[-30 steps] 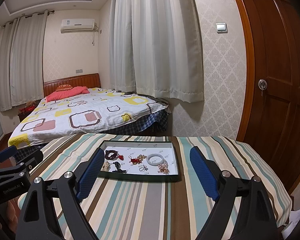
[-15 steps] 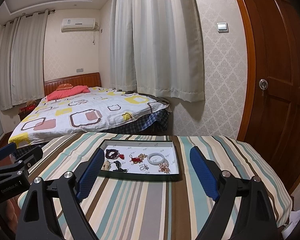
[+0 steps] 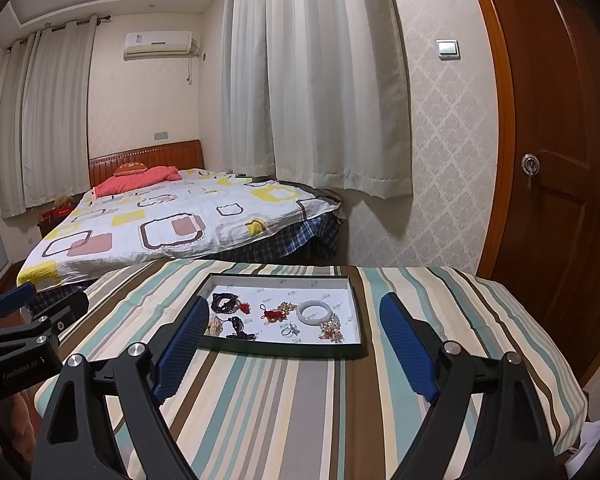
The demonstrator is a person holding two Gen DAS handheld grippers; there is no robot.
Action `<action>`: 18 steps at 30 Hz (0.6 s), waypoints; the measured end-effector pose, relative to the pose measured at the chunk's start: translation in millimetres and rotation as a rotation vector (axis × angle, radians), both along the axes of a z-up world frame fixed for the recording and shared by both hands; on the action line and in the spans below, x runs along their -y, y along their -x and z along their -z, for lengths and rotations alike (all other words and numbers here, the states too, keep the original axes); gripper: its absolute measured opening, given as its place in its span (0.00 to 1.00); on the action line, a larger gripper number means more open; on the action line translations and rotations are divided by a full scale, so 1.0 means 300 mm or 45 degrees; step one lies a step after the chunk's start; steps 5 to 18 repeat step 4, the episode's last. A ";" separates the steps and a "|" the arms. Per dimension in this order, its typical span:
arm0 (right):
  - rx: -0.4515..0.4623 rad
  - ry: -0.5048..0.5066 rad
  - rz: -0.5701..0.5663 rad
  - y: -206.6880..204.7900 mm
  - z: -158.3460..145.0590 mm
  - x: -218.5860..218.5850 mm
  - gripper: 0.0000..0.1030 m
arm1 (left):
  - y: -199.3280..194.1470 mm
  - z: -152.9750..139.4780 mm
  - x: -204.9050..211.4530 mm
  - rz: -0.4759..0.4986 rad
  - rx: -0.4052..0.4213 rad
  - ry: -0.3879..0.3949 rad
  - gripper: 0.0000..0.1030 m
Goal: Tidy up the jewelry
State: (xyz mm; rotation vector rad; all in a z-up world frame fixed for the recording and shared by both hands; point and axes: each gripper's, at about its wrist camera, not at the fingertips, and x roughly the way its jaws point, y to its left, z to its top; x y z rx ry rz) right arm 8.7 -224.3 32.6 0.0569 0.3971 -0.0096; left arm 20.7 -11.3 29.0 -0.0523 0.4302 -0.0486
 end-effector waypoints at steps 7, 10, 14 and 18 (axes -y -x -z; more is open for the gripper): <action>-0.023 -0.008 0.003 -0.021 0.019 0.010 0.82 | -0.042 0.027 -0.012 -0.008 -0.036 0.000 0.96; -0.023 -0.008 0.003 -0.021 0.019 0.010 0.82 | -0.042 0.027 -0.012 -0.008 -0.036 0.000 0.96; -0.023 -0.008 0.003 -0.021 0.019 0.010 0.82 | -0.042 0.027 -0.012 -0.008 -0.036 0.000 0.96; -0.023 -0.008 0.003 -0.021 0.019 0.010 0.82 | -0.042 0.027 -0.012 -0.008 -0.036 0.000 0.96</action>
